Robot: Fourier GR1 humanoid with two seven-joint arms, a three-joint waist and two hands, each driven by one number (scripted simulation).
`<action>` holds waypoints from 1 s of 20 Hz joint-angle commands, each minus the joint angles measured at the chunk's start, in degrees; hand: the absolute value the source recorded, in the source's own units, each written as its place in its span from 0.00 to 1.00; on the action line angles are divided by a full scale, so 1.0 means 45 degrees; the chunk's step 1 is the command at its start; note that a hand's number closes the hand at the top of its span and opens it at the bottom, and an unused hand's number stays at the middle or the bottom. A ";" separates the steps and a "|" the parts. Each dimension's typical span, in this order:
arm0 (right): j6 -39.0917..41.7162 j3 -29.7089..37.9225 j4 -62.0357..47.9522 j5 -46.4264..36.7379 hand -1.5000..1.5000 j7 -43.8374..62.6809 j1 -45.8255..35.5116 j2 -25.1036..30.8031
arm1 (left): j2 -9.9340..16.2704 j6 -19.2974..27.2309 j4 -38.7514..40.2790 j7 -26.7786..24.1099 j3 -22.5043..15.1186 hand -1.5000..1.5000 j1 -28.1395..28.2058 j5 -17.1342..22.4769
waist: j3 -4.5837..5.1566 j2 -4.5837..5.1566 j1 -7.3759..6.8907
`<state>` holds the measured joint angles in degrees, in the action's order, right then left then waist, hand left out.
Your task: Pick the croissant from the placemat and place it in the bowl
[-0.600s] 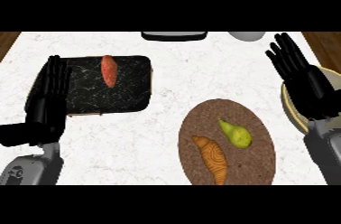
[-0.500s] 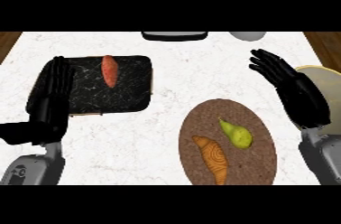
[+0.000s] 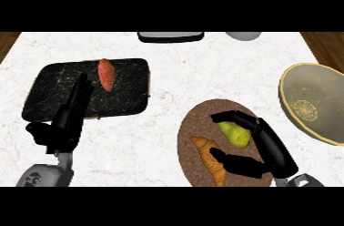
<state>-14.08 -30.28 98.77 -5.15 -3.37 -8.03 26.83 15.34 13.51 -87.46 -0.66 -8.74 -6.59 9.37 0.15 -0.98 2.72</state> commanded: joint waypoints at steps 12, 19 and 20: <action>-0.3274 -0.2026 0.5936 -0.7822 0.00 0.2388 0.4731 0.0021 | -0.0743 0.0034 0.0040 0.0751 -0.0662 0.50 -0.0275 -0.0636 | 0.0001 0.0162 -0.0397; 0.0718 -0.2691 0.7064 -0.9359 0.00 0.7644 0.3535 -0.1236 | -0.0877 -0.0276 0.0589 0.0707 -0.0505 0.50 -0.0901 -0.0715 | 0.0000 0.0219 -0.0518; 0.1259 -0.2901 0.7008 -0.9419 0.00 0.8322 0.3354 -0.1485 | -0.0776 -0.0471 0.0645 0.0329 -0.0485 0.50 -0.0553 -0.0675 | 0.0005 0.0222 -0.0573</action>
<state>-16.24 -41.86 127.91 -44.59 23.15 8.93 22.19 12.04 12.46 -86.38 2.54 -11.40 -8.88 6.28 0.14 -0.09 0.38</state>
